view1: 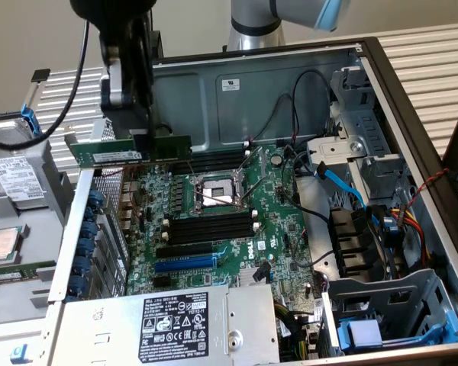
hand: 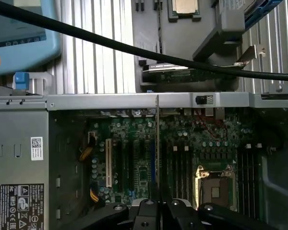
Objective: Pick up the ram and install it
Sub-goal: 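Pick up the ram and move it above insertion slot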
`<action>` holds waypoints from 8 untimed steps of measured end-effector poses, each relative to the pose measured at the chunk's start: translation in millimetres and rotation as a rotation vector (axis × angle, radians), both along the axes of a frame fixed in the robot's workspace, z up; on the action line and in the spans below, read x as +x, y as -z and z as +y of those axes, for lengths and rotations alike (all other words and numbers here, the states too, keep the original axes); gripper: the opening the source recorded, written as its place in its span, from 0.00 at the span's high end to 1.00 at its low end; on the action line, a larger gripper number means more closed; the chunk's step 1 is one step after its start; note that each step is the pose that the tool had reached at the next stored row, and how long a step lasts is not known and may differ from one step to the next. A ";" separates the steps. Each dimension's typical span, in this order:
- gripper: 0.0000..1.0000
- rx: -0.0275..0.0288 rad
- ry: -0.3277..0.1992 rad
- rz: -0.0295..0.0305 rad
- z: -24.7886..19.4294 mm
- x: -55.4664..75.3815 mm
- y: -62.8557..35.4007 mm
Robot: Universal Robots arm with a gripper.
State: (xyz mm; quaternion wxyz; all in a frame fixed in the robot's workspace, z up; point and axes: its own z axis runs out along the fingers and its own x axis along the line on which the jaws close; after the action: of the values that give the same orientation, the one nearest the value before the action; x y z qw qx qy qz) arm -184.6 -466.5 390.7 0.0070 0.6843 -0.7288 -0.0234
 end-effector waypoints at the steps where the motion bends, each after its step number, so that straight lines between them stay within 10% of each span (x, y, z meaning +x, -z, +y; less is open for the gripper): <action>1: 0.88 0.0000 0.000 0.0000 0.0 4.5 0.0; 8: 0.88 0.0000 0.000 0.0000 0.0 36.1 0.0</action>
State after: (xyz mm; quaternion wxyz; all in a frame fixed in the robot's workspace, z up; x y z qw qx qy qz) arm -148.4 -466.5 390.7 0.0070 0.6843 -0.7288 -0.0234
